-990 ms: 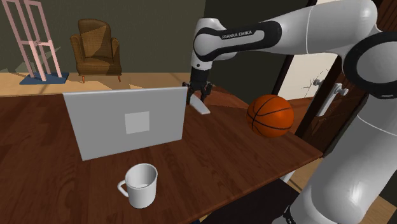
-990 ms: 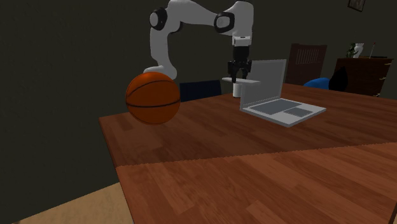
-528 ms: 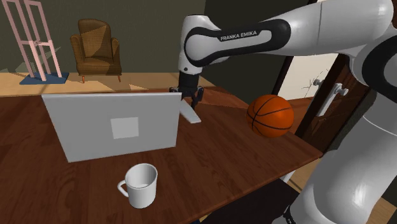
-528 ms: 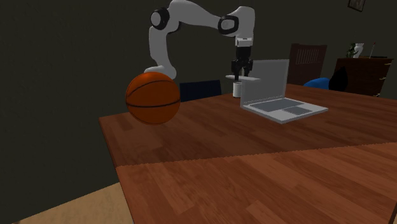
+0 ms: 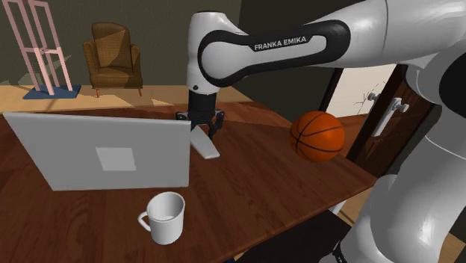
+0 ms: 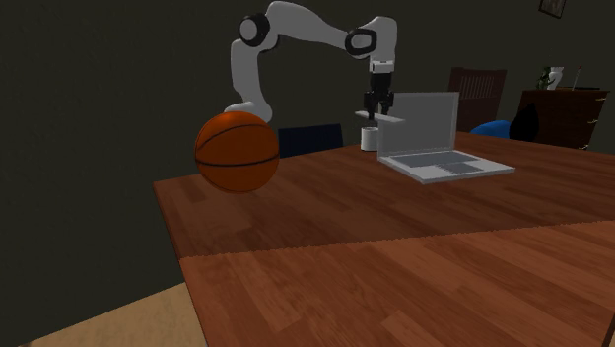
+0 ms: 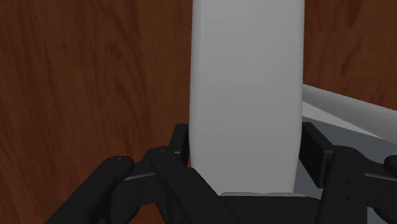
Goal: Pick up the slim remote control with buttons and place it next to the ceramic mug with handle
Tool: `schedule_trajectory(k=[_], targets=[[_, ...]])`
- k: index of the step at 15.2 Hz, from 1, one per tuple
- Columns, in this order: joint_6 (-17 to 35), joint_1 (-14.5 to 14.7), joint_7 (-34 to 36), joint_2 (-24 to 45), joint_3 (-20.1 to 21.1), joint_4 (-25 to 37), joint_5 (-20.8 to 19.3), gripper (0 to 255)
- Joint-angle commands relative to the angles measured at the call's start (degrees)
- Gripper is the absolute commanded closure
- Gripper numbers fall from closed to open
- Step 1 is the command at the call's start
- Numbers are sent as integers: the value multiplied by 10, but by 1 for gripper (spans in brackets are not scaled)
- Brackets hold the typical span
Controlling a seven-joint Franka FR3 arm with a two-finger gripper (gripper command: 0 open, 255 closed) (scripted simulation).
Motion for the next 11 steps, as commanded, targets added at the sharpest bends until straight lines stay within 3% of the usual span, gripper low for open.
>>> schedule_trajectory(k=[1,11], targets=[[-2,13,28,15,15,17,-3,255],[-21,88,173,89,78,105,-33,255]])
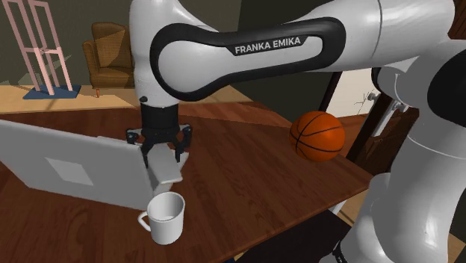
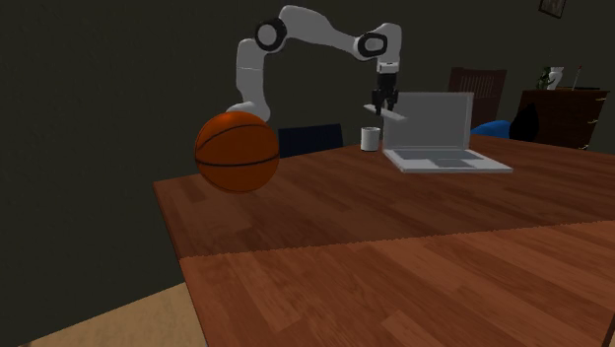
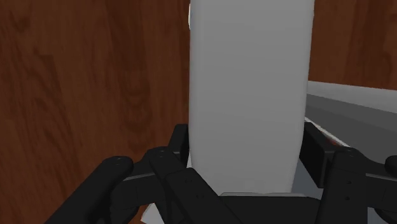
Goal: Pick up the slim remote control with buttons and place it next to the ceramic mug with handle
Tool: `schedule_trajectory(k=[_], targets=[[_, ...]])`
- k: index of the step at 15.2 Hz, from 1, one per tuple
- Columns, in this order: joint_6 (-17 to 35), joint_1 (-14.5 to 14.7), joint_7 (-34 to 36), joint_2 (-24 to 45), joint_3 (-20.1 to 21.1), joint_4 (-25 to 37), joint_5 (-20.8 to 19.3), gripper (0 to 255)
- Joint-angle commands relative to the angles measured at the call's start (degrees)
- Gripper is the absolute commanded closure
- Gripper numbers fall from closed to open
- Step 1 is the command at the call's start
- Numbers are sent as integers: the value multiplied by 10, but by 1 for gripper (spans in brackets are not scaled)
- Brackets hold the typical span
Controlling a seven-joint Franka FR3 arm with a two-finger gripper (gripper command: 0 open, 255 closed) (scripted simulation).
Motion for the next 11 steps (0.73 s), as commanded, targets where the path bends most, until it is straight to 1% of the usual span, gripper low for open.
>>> schedule_trajectory(k=[1,6,11], targets=[[-4,18,32,22,13,24,-10,255],[-26,66,103,85,35,101,-40,255],[-61,126,169,163,48,206,-76,255]])
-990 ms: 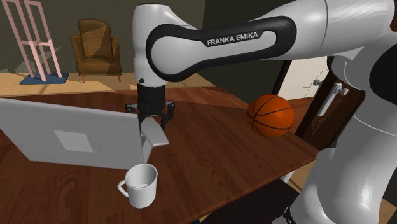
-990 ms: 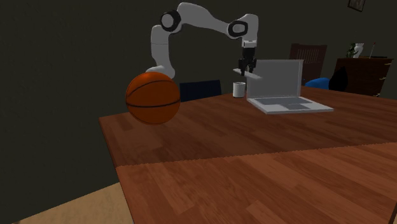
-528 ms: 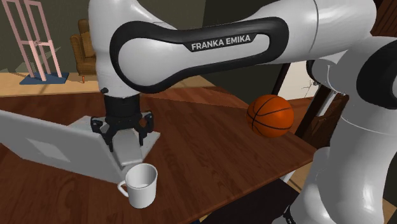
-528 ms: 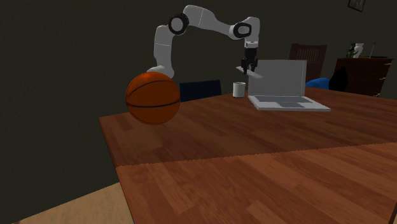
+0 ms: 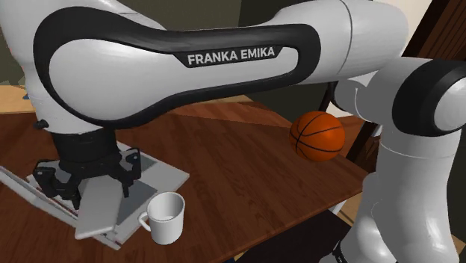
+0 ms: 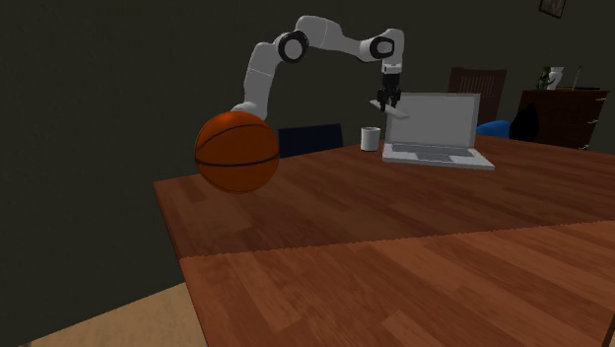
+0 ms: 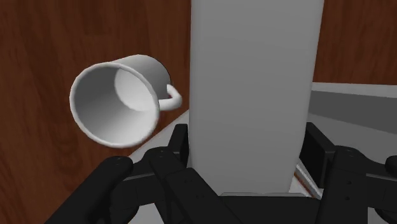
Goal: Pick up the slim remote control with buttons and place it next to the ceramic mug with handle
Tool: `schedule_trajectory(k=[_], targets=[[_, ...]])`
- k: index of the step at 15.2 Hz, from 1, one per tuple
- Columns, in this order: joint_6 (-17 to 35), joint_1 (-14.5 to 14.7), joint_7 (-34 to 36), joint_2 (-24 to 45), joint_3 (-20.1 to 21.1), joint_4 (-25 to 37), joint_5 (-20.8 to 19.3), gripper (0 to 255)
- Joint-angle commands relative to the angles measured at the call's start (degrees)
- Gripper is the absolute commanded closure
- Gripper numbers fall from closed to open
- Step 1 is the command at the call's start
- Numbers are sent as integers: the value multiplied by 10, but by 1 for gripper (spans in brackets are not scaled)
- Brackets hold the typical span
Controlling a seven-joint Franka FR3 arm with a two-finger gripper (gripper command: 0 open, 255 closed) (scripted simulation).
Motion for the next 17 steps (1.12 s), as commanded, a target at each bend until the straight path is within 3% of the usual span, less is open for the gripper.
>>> schedule_trajectory(k=[1,7,17], targets=[[-15,30,28,39,5,50,-17,255],[-96,133,85,175,0,261,-67,255],[-10,114,92,162,0,160,-64,255]])
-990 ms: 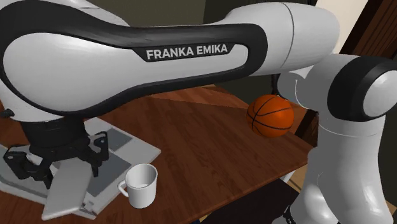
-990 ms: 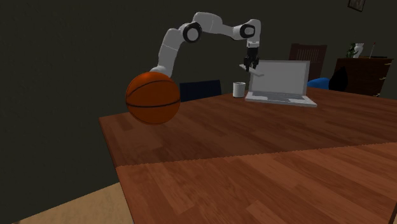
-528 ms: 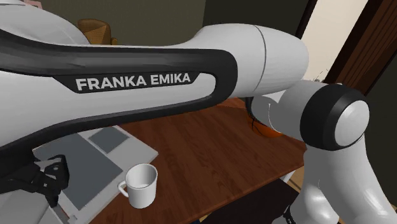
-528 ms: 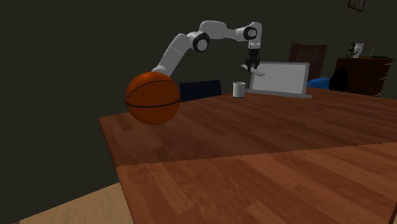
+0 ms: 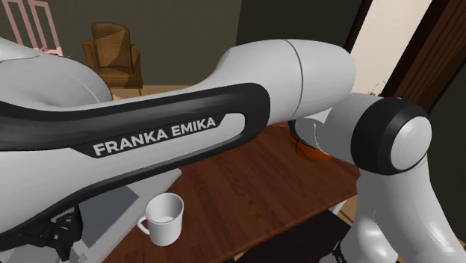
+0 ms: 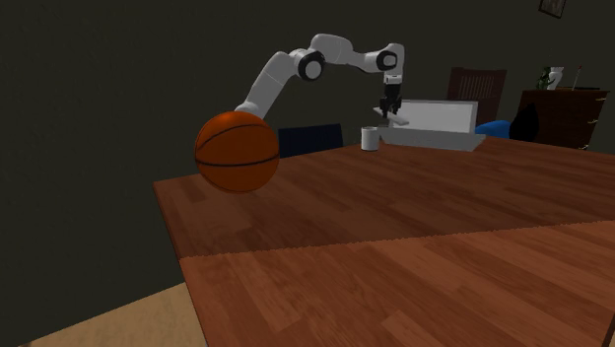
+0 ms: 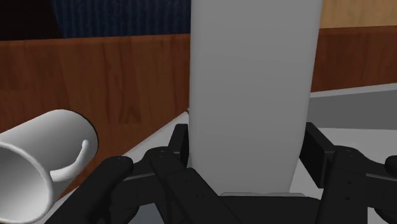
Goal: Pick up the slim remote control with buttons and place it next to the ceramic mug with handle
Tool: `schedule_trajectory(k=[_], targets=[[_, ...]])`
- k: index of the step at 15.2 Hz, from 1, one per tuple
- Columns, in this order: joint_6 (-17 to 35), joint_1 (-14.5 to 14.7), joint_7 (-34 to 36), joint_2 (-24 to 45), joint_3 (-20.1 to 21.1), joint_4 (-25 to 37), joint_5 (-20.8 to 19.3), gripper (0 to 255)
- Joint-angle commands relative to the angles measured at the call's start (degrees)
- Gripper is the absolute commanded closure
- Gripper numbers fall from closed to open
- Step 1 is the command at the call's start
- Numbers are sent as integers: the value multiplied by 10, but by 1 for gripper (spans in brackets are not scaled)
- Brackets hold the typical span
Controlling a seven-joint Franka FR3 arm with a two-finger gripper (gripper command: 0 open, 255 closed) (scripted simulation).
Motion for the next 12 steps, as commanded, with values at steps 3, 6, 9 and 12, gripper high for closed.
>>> schedule_trajectory(k=[3,6,9,12], targets=[[31,-4,3,3,-1,-33,-1,255],[52,-7,6,5,-2,-53,-3,255],[73,-9,8,9,-3,-71,-5,255],[93,-10,10,13,-5,-87,-8,255]])
